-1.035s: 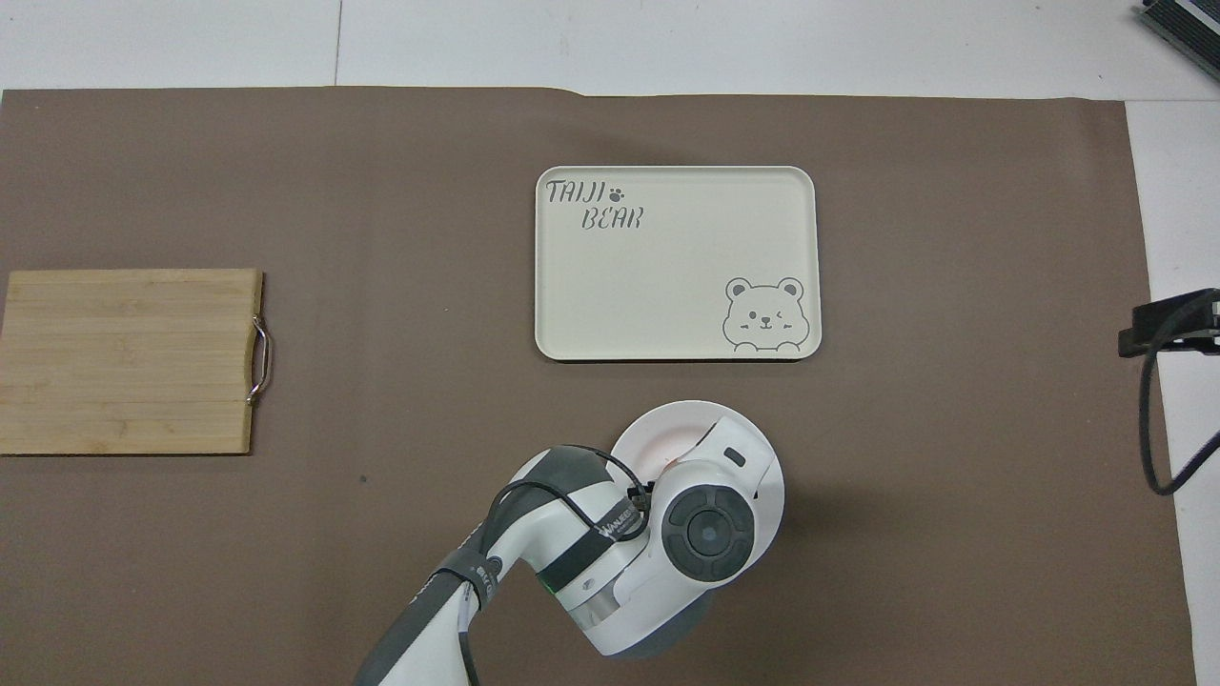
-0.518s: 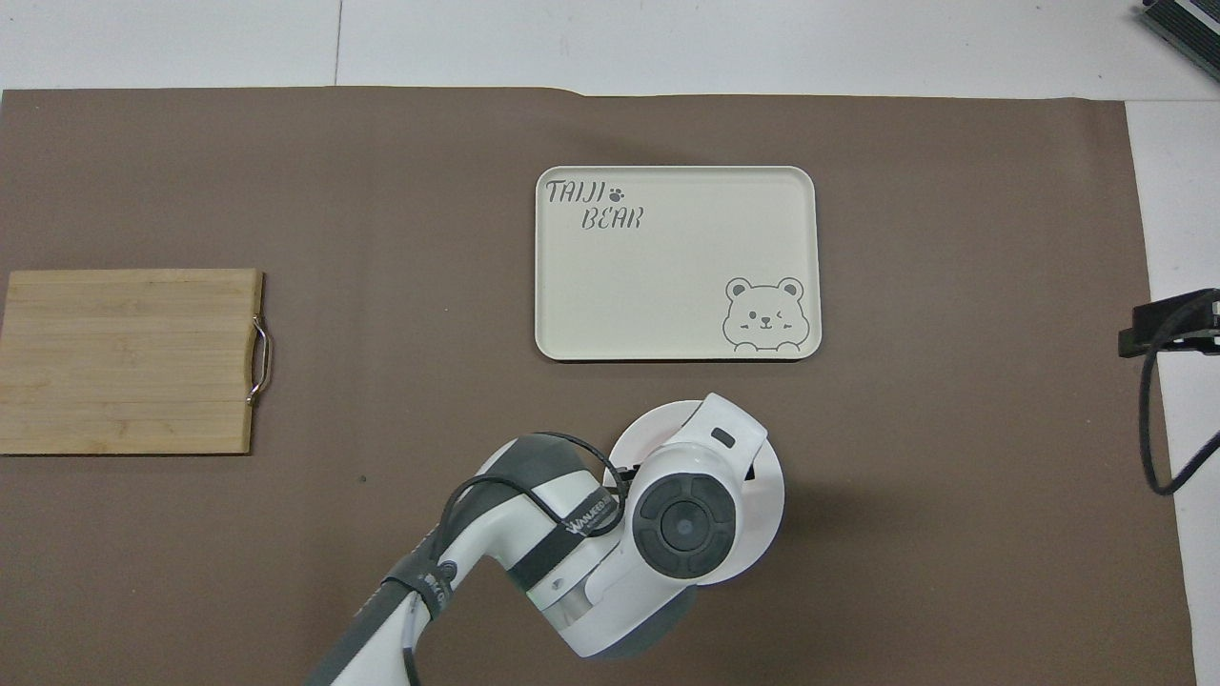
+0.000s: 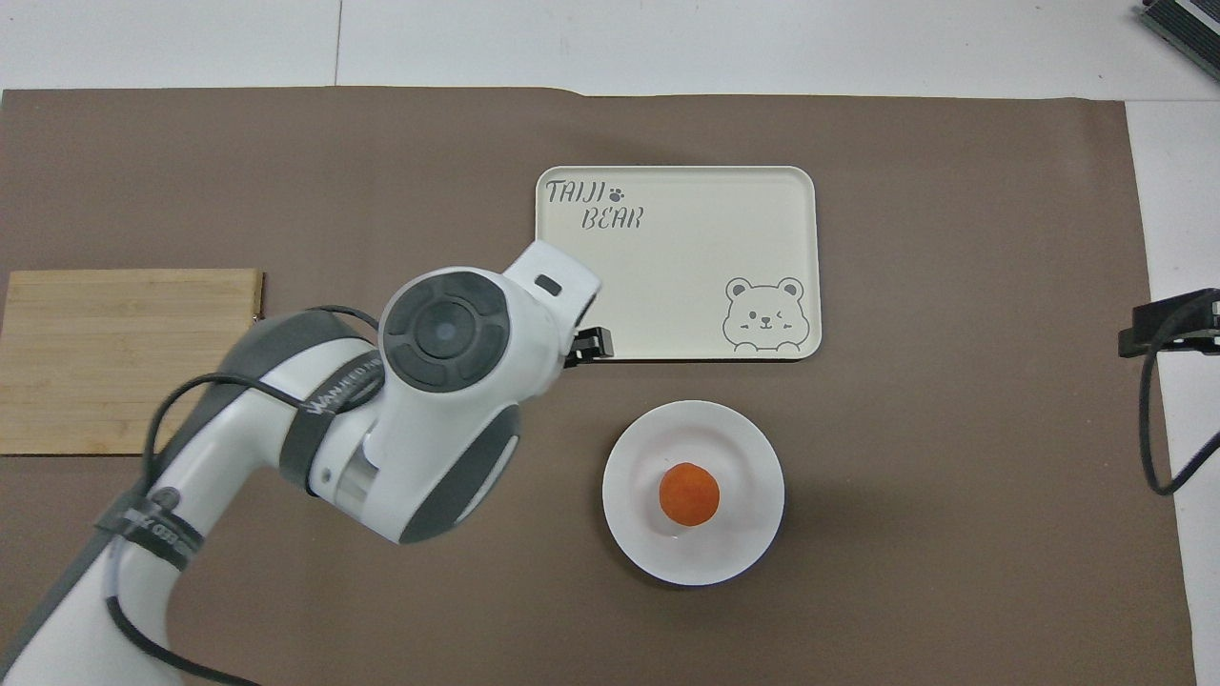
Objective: Place orange and plate with both arms
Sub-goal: 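Withdraw the left gripper to the board while the right gripper reaches in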
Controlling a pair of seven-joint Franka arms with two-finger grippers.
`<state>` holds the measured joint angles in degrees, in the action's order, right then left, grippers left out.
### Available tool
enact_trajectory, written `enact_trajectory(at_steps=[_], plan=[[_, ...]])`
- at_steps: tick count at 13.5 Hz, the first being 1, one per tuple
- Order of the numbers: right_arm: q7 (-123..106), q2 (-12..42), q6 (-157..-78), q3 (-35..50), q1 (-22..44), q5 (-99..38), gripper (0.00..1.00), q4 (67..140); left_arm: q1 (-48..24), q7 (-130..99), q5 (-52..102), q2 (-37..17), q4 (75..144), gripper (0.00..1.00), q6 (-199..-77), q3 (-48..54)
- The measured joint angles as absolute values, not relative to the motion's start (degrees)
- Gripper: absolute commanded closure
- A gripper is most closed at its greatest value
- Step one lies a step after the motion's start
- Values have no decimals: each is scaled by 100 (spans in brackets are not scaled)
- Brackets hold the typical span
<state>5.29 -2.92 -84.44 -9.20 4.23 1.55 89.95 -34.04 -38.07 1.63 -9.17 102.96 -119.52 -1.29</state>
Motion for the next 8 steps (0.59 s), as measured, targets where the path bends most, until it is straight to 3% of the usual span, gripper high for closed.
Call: enact_trajectory(at_steps=[8], plan=[[517,-297,-8444,-842,476,148,0,8995,-1288,-811,333,-353,10097,0,-10925,-155]])
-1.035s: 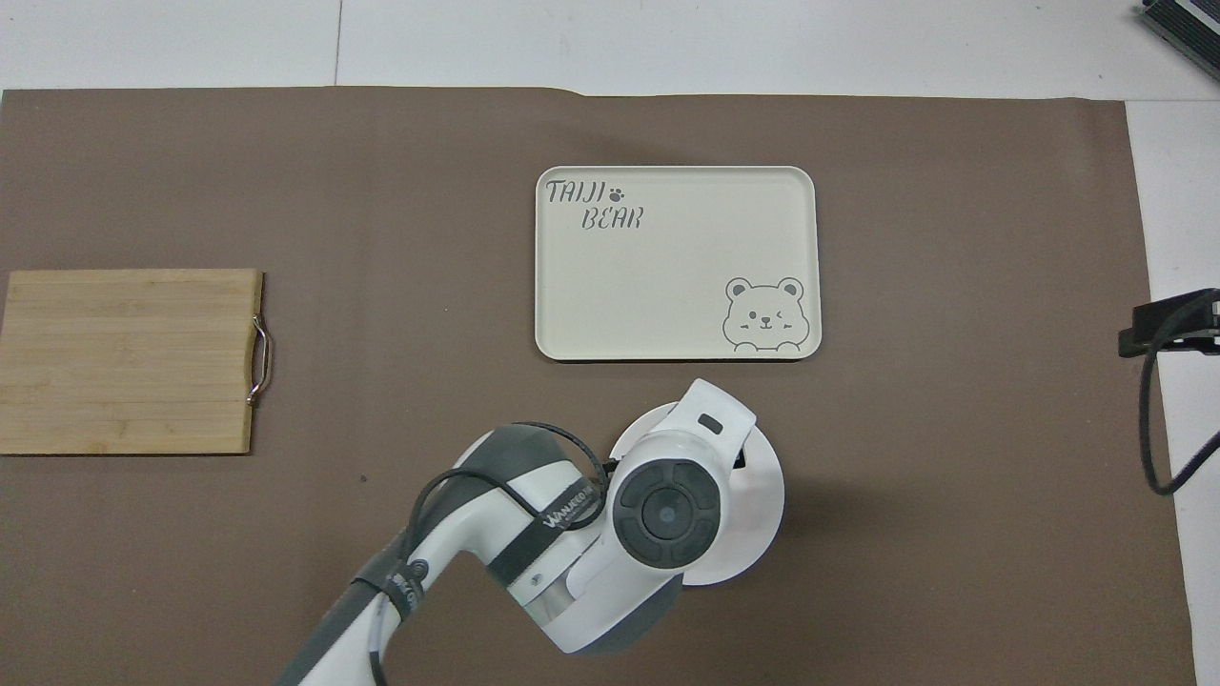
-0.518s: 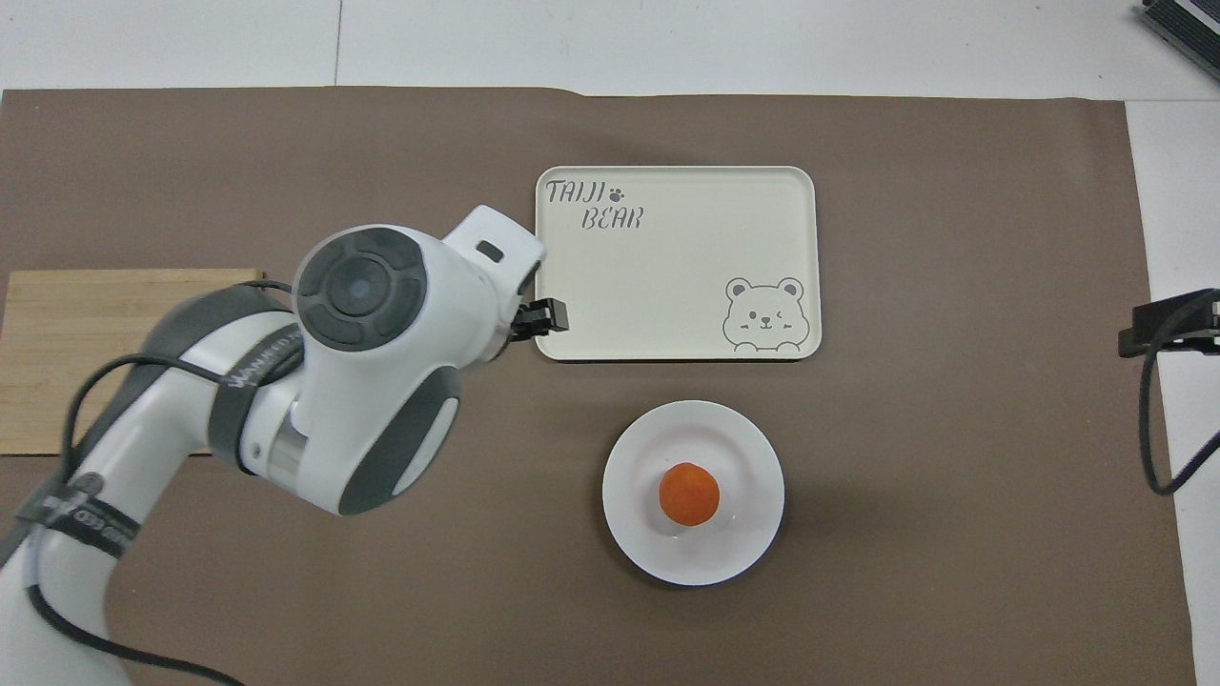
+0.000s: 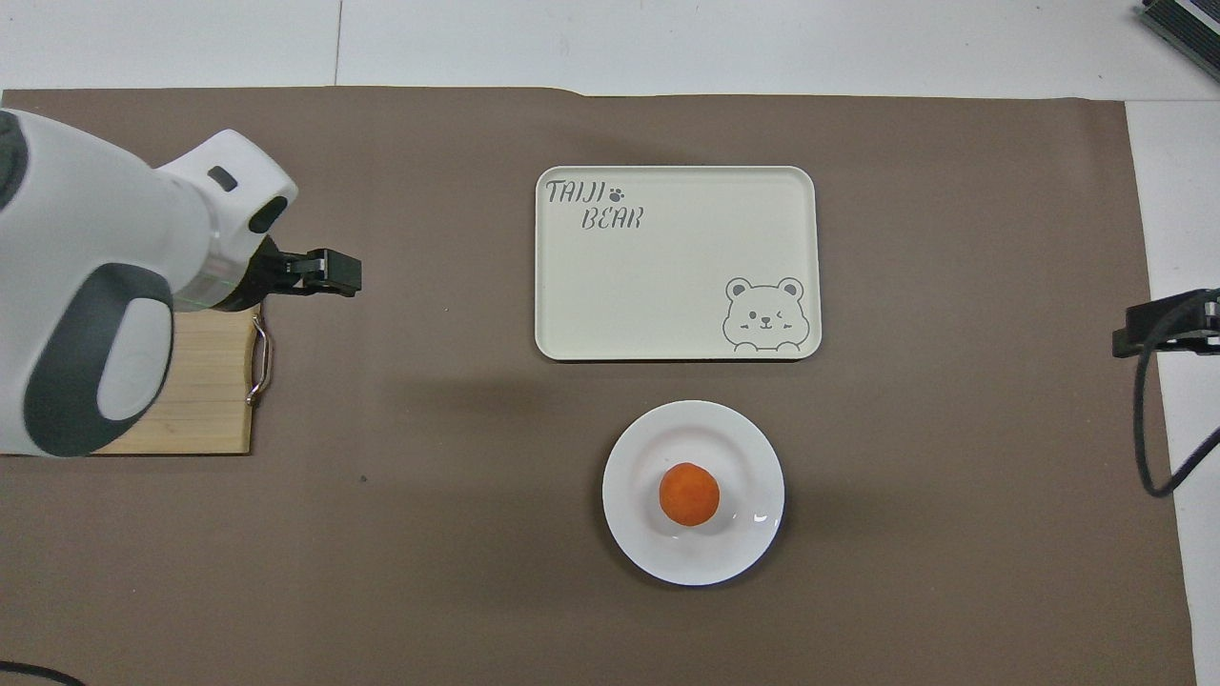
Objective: Place orange and plate with both arms
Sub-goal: 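Withdraw the left gripper to the board while the right gripper reaches in, then move the right gripper to the plate rim and grasp the rim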
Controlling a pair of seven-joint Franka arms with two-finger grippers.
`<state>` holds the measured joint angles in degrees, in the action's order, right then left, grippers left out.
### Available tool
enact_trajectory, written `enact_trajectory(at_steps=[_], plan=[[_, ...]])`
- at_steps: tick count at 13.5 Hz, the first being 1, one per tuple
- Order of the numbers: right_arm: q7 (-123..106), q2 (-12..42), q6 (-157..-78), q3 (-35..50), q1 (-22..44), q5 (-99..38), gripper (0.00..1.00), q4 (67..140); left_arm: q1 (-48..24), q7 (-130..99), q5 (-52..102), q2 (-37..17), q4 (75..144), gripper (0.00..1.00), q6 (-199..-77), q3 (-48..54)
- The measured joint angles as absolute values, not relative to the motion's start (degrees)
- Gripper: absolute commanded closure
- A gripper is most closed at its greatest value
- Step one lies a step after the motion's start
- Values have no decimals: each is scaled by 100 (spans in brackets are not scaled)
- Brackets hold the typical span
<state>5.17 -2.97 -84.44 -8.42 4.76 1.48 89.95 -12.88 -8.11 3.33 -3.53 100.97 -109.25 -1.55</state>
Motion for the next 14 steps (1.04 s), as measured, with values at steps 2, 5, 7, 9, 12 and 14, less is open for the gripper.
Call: enact_trajectory(at_steps=[2,5,7,9,12,14], plan=[[517,-309,-8491,-741,519,-7,0,9019,-783,-54,472,-205,10067,0,-10643,-159],[513,-315,-8963,-677,600,-685,0,9375,-393,547,446,-54,9840,0,-10064,-166],[454,-309,-9427,-670,756,-1108,0,9851,-383,585,158,-56,9382,0,-9481,-133],[310,-298,-9892,-664,907,-1525,0,10367,-384,587,50,-54,9057,0,-9155,-94],[-357,-281,-10261,-669,942,-2341,0,11100,-384,587,38,-79,9032,0,-9126,-93],[-993,-270,-10700,-679,940,-2949,0,11733,-384,587,38,-96,9032,0,-9126,-93]])
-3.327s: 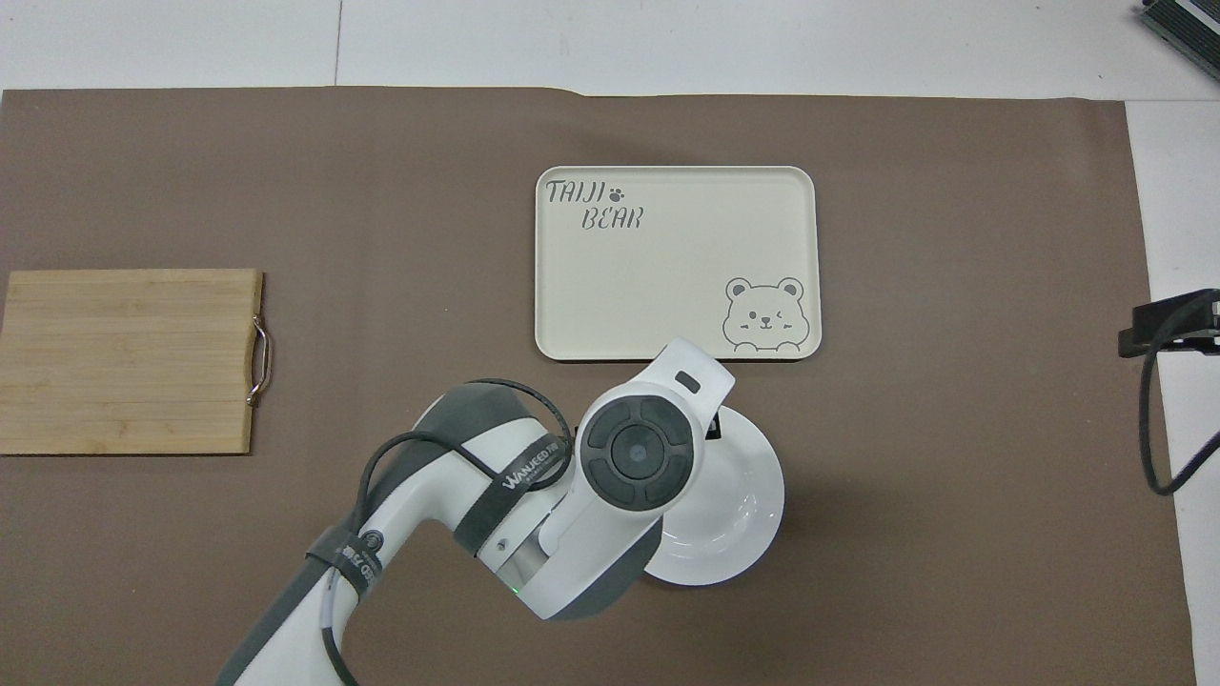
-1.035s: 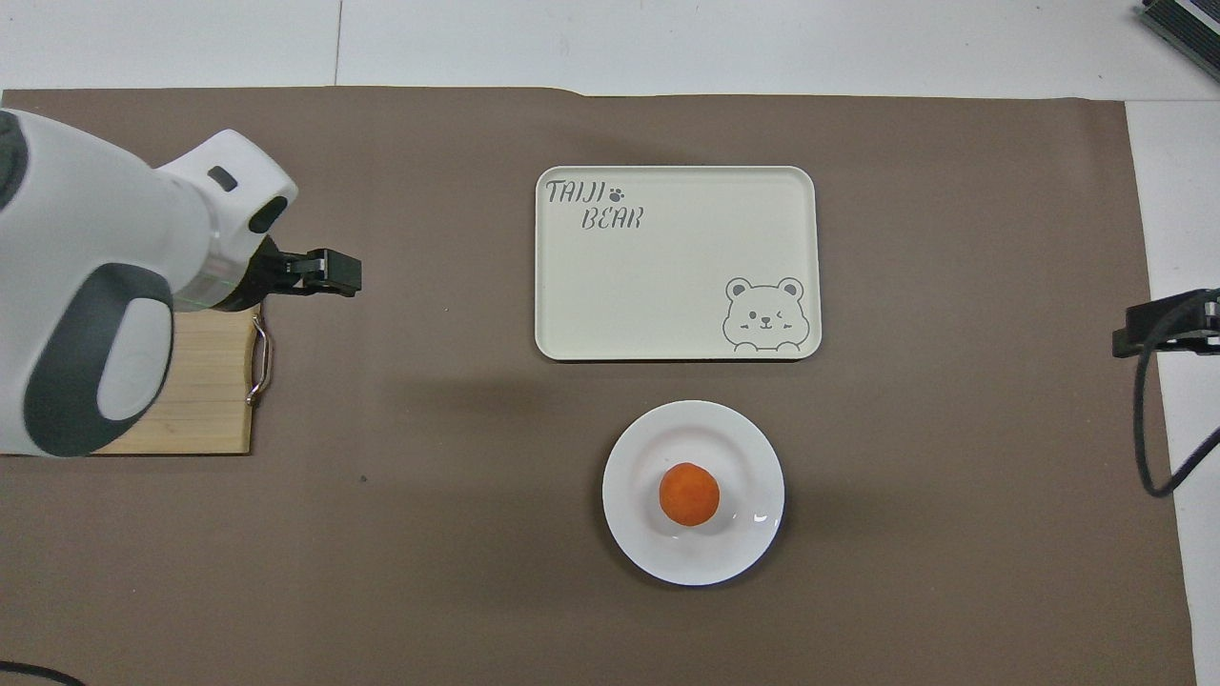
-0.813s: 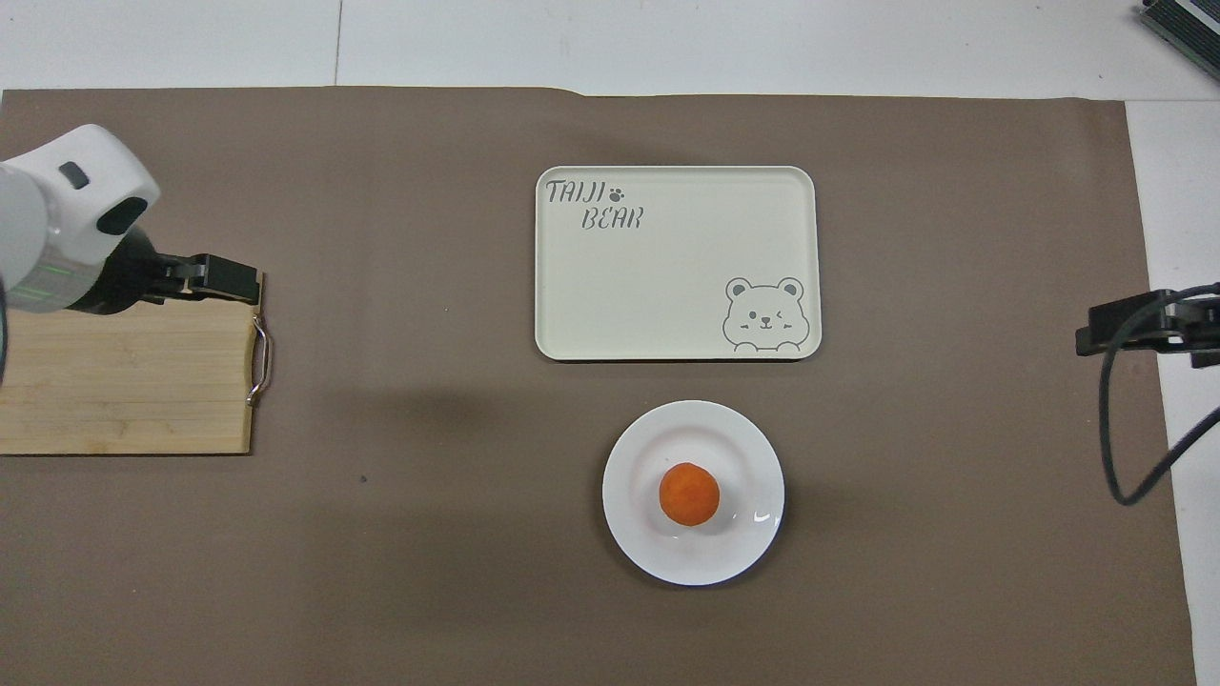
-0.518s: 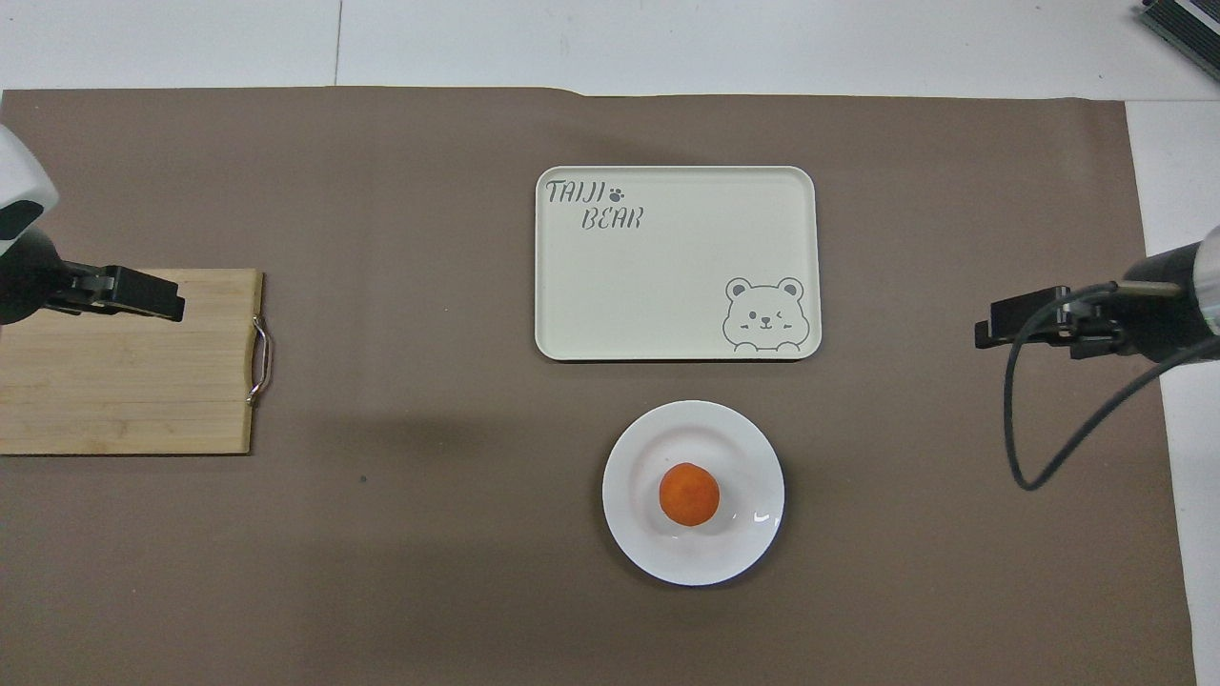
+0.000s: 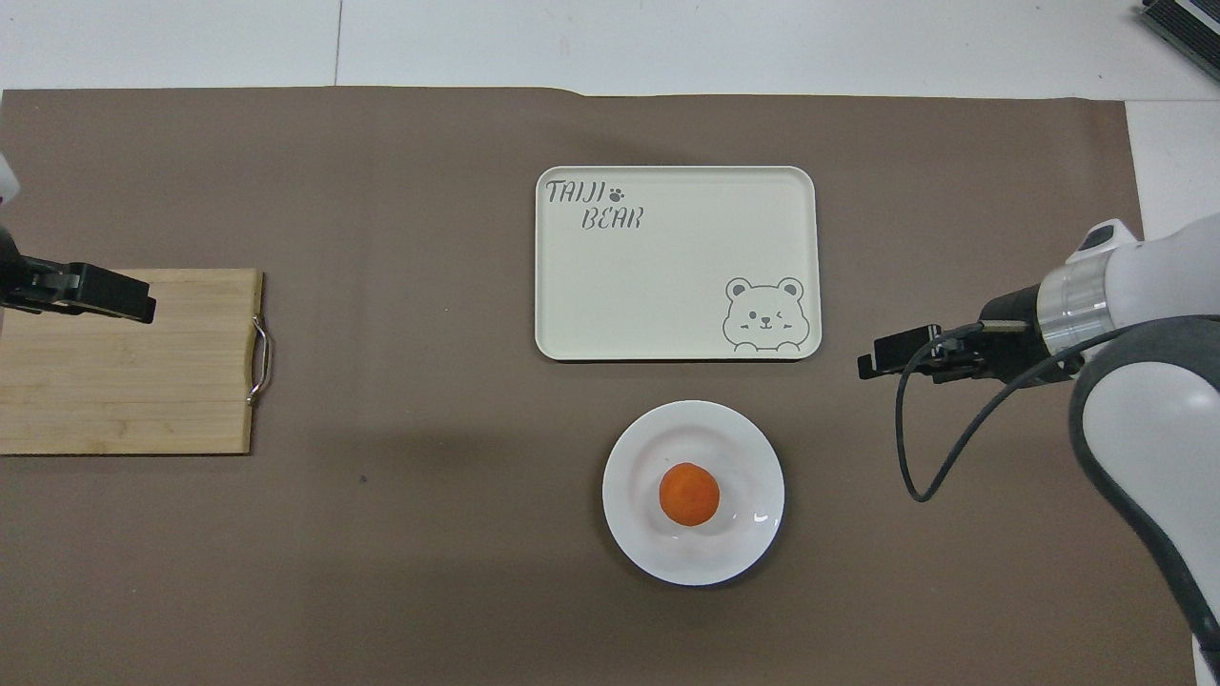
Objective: Place orange and plate with both arms
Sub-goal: 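Move the right gripper to the plate rim and grasp the rim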
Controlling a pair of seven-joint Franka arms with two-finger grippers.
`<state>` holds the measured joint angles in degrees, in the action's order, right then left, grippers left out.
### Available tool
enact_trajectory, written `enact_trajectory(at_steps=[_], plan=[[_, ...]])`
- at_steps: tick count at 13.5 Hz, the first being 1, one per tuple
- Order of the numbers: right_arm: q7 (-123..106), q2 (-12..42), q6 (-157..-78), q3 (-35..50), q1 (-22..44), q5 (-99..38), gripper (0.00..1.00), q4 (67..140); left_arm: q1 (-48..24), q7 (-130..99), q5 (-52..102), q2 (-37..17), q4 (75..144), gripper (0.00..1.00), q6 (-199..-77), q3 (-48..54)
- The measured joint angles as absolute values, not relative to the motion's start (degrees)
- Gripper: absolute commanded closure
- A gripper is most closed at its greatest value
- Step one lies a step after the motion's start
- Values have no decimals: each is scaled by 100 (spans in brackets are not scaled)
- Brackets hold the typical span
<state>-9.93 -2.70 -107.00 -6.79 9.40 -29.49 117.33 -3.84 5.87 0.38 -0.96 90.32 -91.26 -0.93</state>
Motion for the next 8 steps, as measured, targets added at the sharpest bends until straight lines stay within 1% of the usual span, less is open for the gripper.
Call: enact_trajectory(at_steps=[2,5,8], plan=[[-1421,-266,-11045,-676,947,-3365,0,12289,-384,587,37,-96,9032,0,-9126,-93],[-2069,-239,-11521,-671,1044,-4065,0,12931,-384,587,37,-96,9032,0,-9125,-93],[-2244,-188,-12174,-670,1393,-4612,0,13457,-384,587,37,-96,9032,0,-9125,-93]])
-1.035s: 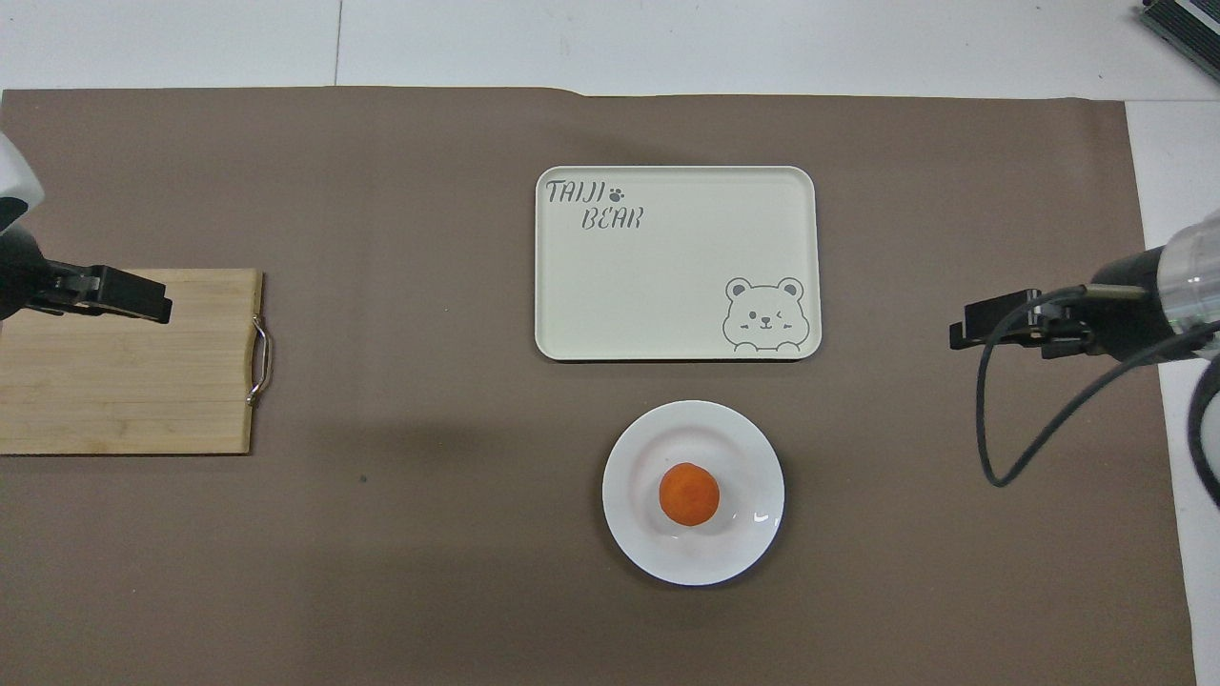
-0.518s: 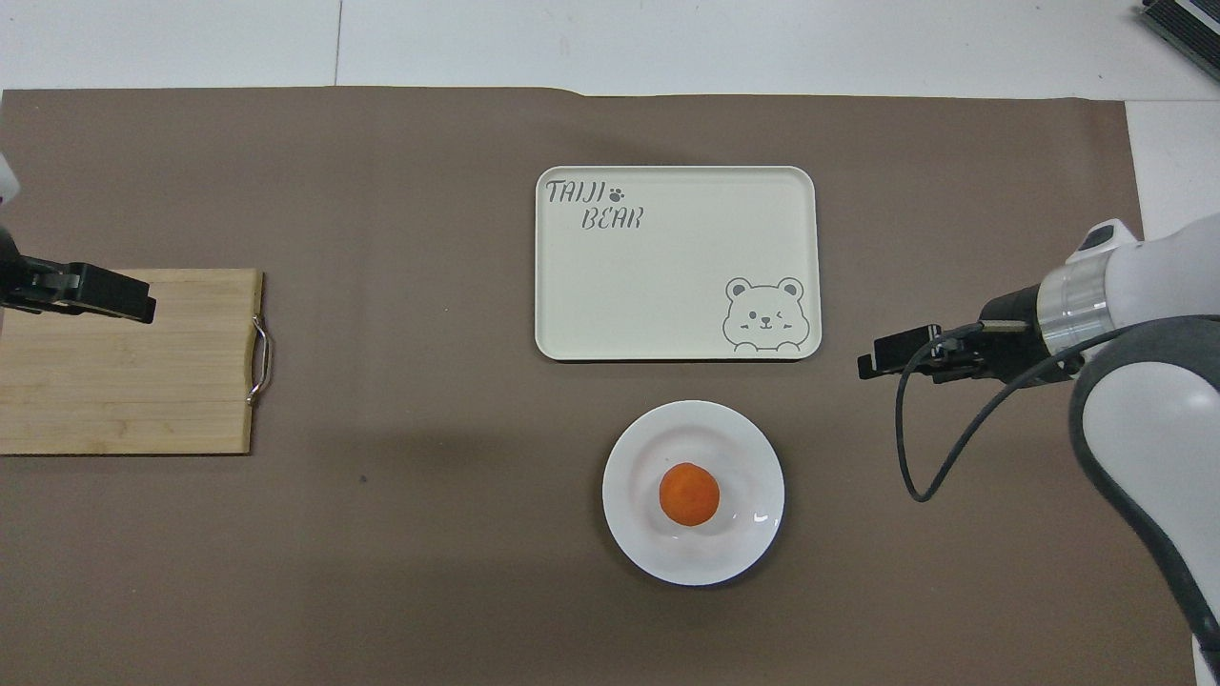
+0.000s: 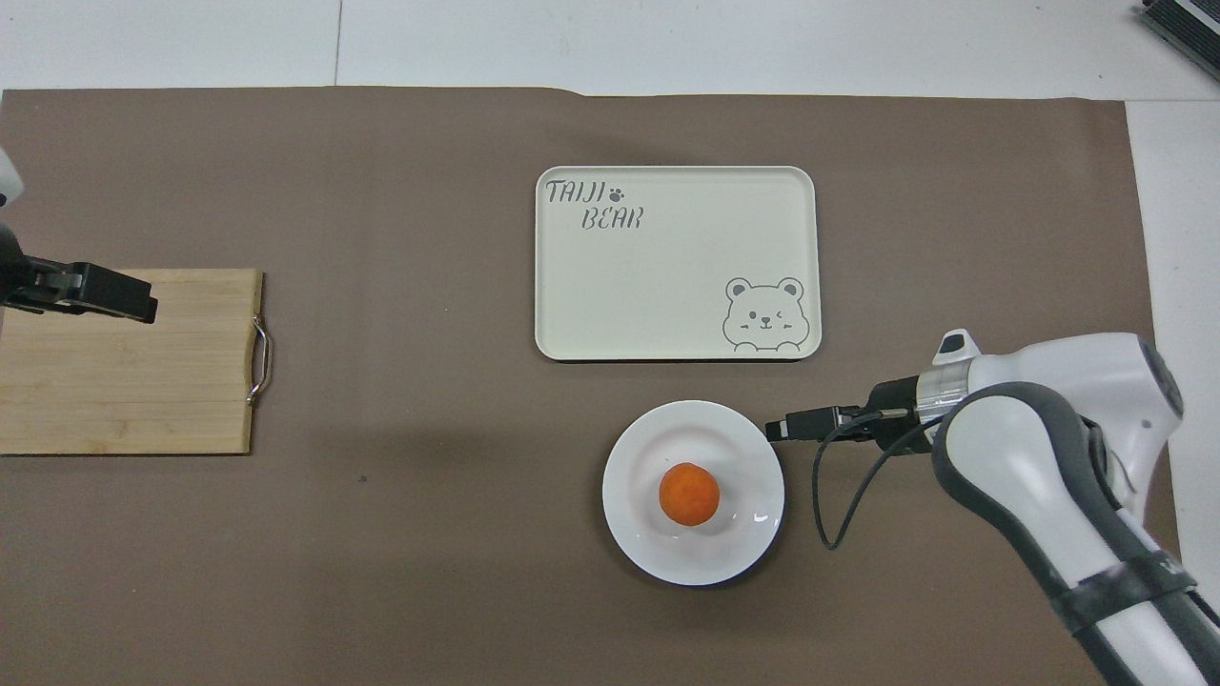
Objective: Place orange and plate with both arms
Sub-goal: 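Move the right gripper to the plate rim and grasp the rim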
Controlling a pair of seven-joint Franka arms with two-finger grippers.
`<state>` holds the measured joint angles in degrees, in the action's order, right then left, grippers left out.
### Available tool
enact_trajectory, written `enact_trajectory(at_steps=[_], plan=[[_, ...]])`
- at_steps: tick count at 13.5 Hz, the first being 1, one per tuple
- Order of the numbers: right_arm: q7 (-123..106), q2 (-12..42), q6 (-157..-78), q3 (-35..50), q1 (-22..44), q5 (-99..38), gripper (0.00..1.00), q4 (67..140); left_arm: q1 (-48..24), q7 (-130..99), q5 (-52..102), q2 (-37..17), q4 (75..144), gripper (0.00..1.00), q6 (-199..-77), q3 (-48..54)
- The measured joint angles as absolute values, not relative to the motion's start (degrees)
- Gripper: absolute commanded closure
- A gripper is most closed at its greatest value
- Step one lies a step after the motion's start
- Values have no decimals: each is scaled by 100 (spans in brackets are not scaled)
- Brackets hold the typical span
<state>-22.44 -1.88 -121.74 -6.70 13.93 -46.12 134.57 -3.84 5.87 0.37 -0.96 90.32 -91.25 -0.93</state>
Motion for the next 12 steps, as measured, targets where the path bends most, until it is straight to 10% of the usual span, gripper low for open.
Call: enact_trajectory(at_steps=[12], plan=[[-3400,179,-12549,-713,1620,-5893,0,14127,-384,587,36,-96,9032,0,-9125,-93]])
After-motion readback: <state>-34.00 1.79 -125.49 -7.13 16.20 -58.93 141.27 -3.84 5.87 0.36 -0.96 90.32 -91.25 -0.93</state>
